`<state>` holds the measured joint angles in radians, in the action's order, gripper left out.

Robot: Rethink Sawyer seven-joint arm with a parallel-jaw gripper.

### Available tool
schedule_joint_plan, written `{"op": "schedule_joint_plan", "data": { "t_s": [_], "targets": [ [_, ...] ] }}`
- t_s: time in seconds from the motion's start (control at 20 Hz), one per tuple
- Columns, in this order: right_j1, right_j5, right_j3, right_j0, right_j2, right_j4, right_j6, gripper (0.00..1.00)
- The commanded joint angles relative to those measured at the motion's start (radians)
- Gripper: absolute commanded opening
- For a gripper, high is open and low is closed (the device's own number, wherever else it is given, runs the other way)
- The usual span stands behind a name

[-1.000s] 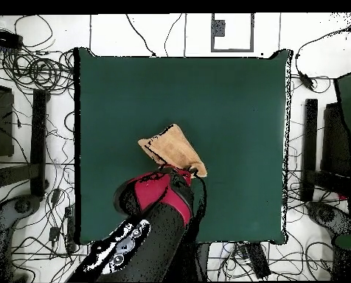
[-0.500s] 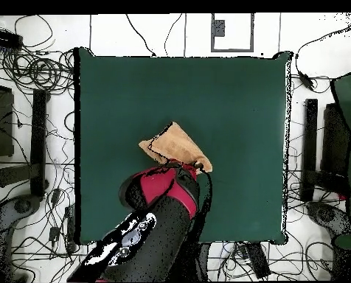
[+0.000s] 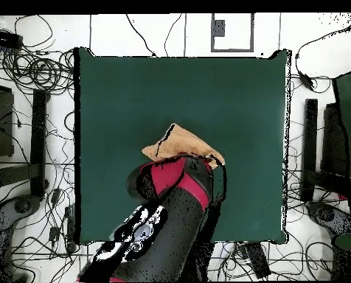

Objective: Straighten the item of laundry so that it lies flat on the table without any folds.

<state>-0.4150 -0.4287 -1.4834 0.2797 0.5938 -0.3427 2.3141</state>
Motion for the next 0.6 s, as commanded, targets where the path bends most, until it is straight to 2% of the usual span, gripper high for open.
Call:
{"op": "schedule_joint_plan", "data": {
  "t_s": [0.05,0.6],
  "targets": [
    [0.006,-0.120,0.087,-0.079,-0.177,-0.074,-0.206,0.00],
    [-0.007,-0.149,0.105,-0.095,-0.214,-0.127,-0.168,0.00]
  ]
}}
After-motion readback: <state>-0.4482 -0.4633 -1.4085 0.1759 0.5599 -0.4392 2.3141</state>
